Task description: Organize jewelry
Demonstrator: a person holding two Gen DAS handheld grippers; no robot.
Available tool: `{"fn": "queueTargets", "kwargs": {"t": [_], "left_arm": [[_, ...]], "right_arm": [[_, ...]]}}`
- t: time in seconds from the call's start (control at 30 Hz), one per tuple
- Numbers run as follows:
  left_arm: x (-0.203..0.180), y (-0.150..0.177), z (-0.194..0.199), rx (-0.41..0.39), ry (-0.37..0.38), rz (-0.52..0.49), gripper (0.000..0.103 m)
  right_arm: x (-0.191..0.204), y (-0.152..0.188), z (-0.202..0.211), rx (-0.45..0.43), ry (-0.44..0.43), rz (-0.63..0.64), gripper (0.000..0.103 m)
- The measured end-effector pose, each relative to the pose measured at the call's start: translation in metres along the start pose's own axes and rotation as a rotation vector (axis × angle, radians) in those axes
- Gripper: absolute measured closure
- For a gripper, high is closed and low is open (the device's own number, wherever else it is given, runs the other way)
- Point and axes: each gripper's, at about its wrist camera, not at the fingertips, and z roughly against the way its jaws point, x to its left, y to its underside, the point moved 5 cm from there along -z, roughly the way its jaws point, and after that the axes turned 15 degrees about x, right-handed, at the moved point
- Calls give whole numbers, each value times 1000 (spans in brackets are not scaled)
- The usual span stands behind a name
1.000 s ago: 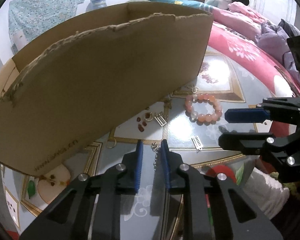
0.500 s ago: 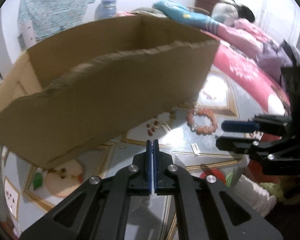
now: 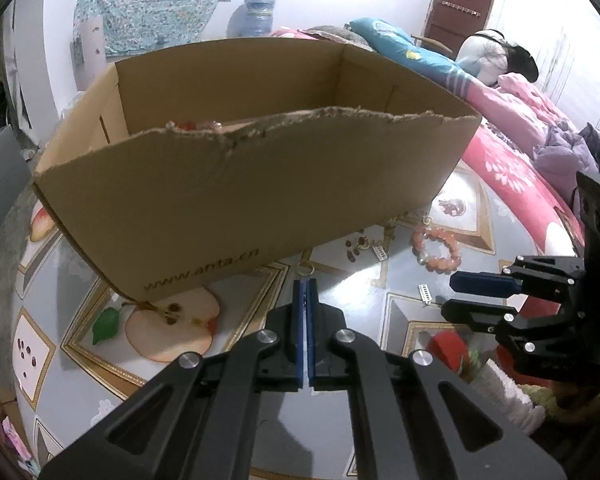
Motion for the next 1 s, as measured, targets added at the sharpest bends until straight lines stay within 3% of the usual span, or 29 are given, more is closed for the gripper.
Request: {"fn": "queueTargets", "kwargs": {"t": [0.33,0.7,1.0], "left_arm": [[6,2,-4,4,16,8,102],[7,-1,-8,6,26,9,102],[9,-1,-7,-1,29,9,102]], "right_arm": [[7,-14,-15,23,96,85,88],[12,-24,-19,19,78,64,103],[2,-22,-16,21,48,41,103]]}}
